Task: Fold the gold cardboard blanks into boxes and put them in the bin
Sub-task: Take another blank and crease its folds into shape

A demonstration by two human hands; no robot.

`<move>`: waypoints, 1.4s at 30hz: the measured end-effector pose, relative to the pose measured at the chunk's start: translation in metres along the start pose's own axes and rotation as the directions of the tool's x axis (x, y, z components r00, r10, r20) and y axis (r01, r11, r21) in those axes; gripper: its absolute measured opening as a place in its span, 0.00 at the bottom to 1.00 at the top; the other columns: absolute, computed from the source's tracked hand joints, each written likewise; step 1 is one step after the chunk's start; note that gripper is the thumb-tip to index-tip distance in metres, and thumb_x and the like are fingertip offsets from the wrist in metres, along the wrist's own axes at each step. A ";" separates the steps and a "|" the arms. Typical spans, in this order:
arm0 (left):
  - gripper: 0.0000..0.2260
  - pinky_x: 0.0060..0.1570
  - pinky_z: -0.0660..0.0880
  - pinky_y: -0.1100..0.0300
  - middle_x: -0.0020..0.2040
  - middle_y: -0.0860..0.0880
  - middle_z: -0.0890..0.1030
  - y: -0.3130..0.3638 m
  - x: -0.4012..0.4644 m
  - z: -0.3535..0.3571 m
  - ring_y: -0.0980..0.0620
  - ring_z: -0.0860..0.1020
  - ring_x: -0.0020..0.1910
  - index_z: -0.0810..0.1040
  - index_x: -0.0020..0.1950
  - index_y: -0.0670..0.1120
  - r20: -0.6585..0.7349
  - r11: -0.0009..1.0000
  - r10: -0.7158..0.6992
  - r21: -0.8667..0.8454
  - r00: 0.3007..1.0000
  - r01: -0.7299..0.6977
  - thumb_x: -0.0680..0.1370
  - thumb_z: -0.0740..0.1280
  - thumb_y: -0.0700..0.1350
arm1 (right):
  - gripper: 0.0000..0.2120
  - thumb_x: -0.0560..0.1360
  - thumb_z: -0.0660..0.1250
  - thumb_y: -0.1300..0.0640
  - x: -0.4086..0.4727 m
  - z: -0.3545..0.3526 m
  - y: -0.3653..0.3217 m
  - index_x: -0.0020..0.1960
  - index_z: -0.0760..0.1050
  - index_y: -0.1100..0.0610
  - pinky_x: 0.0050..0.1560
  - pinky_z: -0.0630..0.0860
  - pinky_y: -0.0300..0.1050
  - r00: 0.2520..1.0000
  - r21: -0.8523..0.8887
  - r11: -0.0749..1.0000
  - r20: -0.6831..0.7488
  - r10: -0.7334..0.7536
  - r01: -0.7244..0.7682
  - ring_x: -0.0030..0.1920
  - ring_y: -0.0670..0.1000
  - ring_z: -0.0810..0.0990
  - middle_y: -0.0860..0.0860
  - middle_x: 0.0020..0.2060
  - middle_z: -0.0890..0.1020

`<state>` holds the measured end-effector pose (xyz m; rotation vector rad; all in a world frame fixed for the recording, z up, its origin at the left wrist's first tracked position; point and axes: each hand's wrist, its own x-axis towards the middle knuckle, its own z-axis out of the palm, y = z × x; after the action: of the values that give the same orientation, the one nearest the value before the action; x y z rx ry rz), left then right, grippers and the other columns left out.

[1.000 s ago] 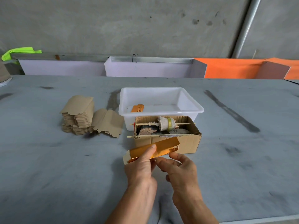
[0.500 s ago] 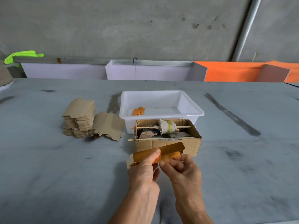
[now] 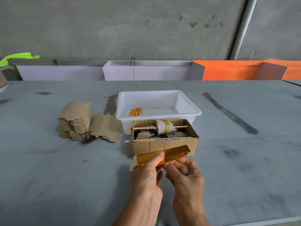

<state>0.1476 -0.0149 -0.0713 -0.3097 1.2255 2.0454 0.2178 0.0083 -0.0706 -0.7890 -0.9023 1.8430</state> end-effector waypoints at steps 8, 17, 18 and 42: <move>0.09 0.33 0.70 0.61 0.40 0.44 0.81 -0.001 0.000 0.002 0.51 0.77 0.35 0.77 0.40 0.43 -0.005 1.000 -0.002 0.006 1.000 0.002 0.66 0.75 0.34 | 0.08 0.71 0.63 0.74 0.000 -0.001 -0.008 0.42 0.76 0.64 0.33 0.79 0.39 0.968 0.137 0.960 0.095 0.233 -0.244 0.32 0.52 0.78 0.58 0.32 0.80; 0.11 0.34 0.72 0.59 0.40 0.45 0.78 0.001 0.001 -0.005 0.50 0.74 0.37 0.78 0.44 0.43 0.061 0.997 -0.073 -0.020 0.995 0.075 0.65 0.75 0.43 | 0.09 0.69 0.68 0.74 0.007 0.002 -0.007 0.42 0.76 0.62 0.28 0.77 0.35 0.987 0.038 0.989 -0.074 0.143 -0.140 0.28 0.46 0.80 0.51 0.27 0.80; 0.11 0.33 0.71 0.59 0.38 0.45 0.78 0.000 0.001 -0.006 0.51 0.74 0.37 0.78 0.43 0.43 0.056 0.997 -0.072 -0.015 0.996 0.073 0.64 0.76 0.42 | 0.09 0.69 0.69 0.73 0.008 0.001 -0.008 0.42 0.76 0.61 0.28 0.77 0.35 0.988 0.010 0.991 -0.076 0.133 -0.132 0.27 0.45 0.79 0.50 0.26 0.80; 0.06 0.21 0.74 0.63 0.26 0.47 0.77 0.022 -0.005 -0.029 0.52 0.73 0.24 0.77 0.39 0.40 0.084 0.978 0.156 0.128 0.984 -0.166 0.69 0.72 0.32 | 0.10 0.66 0.75 0.68 0.020 0.013 -0.011 0.39 0.76 0.57 0.32 0.73 0.42 0.969 -0.102 0.968 -0.114 0.220 -0.231 0.31 0.50 0.77 0.51 0.28 0.80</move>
<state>0.1319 -0.0473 -0.0691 -0.0720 1.3737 2.0772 0.2046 0.0263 -0.0570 -1.0857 -0.8881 1.9395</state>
